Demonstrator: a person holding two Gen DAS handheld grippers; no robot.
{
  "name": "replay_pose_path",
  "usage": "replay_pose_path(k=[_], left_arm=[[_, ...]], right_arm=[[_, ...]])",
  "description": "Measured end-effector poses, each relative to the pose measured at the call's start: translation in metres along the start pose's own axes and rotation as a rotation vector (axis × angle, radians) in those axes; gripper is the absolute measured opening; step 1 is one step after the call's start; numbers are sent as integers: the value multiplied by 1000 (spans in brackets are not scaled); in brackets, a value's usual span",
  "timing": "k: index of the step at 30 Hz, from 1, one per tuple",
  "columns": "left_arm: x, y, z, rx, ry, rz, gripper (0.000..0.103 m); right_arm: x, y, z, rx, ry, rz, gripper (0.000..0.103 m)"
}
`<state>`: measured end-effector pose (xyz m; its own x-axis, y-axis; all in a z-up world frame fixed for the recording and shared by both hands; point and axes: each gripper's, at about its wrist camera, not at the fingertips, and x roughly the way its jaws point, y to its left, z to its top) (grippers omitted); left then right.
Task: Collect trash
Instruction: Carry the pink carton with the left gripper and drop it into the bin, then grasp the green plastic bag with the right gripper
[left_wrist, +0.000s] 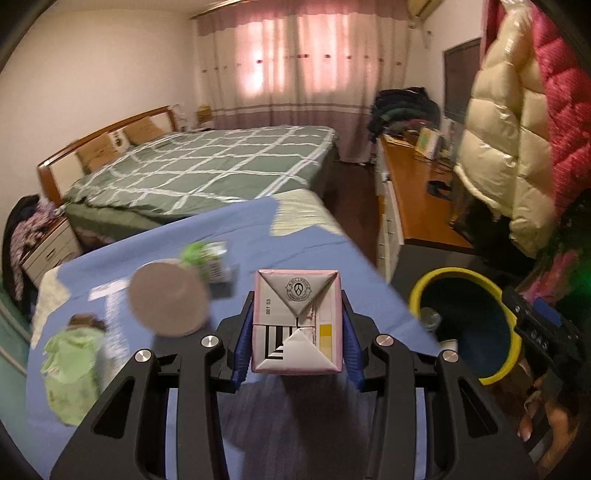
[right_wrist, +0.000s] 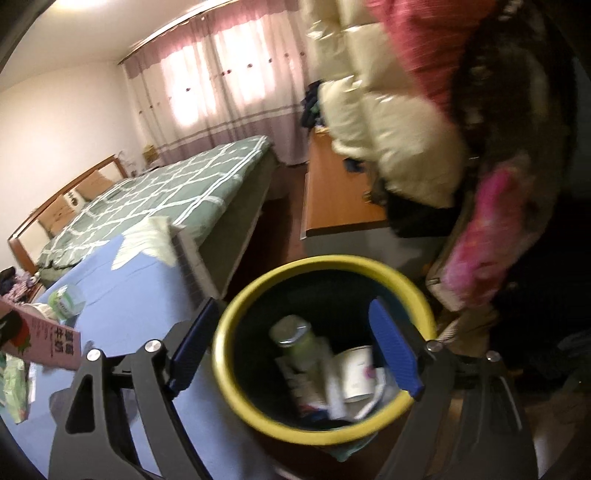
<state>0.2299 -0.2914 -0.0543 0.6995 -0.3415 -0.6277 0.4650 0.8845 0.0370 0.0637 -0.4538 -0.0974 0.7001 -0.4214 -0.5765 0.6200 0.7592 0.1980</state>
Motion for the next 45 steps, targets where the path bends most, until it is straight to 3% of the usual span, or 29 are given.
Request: replay_pose_path(k=[13, 19, 21, 22, 26, 31, 38, 45], left_arm=[[46, -146, 37, 132, 43, -234, 41], [65, -185, 36, 166, 66, -264, 43], [68, -185, 33, 157, 72, -249, 77], [65, -181, 31, 149, 57, -241, 79], [47, -150, 24, 137, 8, -180, 81], [19, -79, 12, 56, -37, -83, 87], [-15, 52, -22, -124, -63, 104, 88], [-43, 190, -69, -322, -67, 336, 88]], right_arm=[[-15, -68, -15, 25, 16, -102, 80], [-14, -89, -13, 54, 17, -135, 80], [-14, -93, -13, 59, 19, -138, 80], [-14, -93, -14, 59, 19, -138, 80], [-12, -87, -17, 49, 29, -123, 80], [-7, -69, -20, 19, 46, -89, 80], [-9, -25, -27, -60, 57, -34, 80], [-12, 41, -30, -166, 68, 59, 81]])
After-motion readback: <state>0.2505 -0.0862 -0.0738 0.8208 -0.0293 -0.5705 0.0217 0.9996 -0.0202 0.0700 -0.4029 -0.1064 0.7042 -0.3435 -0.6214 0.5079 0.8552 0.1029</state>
